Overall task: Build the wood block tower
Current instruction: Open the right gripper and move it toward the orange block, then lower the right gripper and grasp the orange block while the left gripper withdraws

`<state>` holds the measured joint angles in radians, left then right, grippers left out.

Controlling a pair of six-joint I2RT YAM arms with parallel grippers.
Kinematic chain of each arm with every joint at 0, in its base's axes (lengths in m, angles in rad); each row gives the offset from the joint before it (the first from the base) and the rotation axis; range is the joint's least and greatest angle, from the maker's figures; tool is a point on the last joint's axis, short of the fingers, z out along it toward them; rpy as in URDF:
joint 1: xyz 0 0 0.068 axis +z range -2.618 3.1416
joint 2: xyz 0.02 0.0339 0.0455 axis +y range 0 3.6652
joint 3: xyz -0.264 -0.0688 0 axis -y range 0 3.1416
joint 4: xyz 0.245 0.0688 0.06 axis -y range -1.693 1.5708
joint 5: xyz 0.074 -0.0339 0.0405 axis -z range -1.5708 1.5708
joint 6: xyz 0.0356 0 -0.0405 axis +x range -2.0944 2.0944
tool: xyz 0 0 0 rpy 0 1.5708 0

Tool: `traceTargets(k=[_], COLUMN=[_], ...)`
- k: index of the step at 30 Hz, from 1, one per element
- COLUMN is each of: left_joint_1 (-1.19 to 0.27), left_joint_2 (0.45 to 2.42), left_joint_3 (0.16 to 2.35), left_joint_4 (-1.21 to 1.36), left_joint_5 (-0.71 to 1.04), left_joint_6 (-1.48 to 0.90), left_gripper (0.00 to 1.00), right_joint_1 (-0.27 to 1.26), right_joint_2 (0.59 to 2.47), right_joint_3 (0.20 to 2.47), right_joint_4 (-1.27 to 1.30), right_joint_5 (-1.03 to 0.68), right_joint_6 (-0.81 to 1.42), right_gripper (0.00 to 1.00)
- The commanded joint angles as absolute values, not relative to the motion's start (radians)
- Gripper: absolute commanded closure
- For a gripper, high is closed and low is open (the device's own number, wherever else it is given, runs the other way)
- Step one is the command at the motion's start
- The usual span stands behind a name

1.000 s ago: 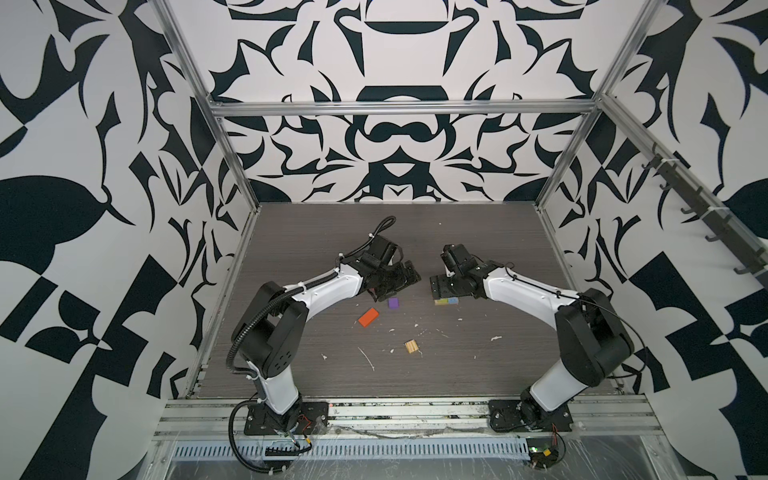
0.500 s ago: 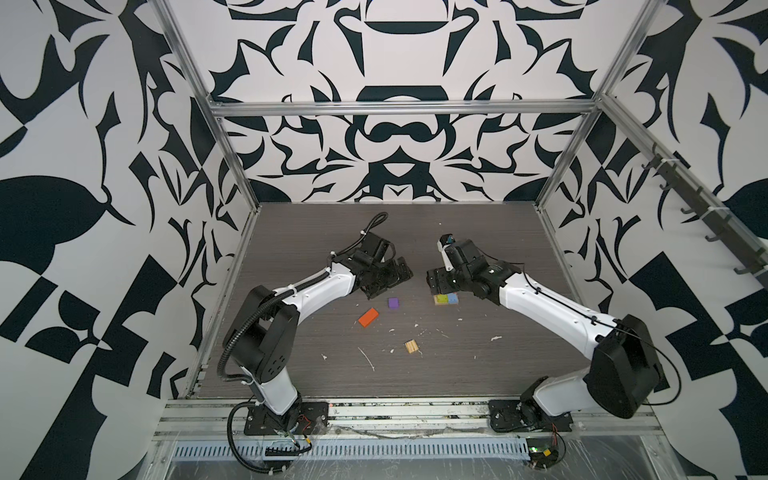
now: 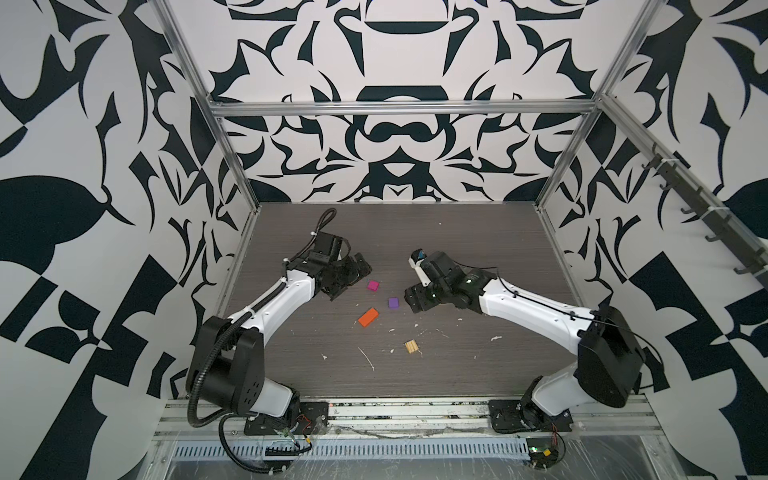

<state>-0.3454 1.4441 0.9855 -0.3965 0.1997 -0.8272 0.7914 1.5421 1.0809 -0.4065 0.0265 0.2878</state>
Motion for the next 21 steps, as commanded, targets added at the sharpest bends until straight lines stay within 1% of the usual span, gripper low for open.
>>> traceTargets(k=[1, 6, 12, 21], left_joint_1=[-0.292, -0.227, -0.155, -0.083], left_joint_2=[1.398, 1.358, 1.335, 1.282], left_joint_3=[0.950, 0.925, 0.897, 0.855], left_joint_4=[-0.453, -0.473, -0.477, -0.483], left_joint_5=[0.228, 0.256, 0.312, 0.343], left_joint_6=[-0.789, -0.778, -0.770, -0.763], left_gripper=[0.00, 0.00, 0.00, 0.00], right_joint_1=[0.839, 0.921, 0.981, 1.007], right_joint_2=[1.568, 1.670, 1.797, 1.942], right_joint_3=[1.131, 1.196, 1.289, 1.397], right_joint_4=[-0.349, -0.334, -0.351, -0.368], right_joint_5=[0.009, 0.020, 0.025, 0.002], right_joint_6=[0.284, 0.284, 0.256, 0.216], right_gripper=[0.13, 0.13, 0.15, 0.17])
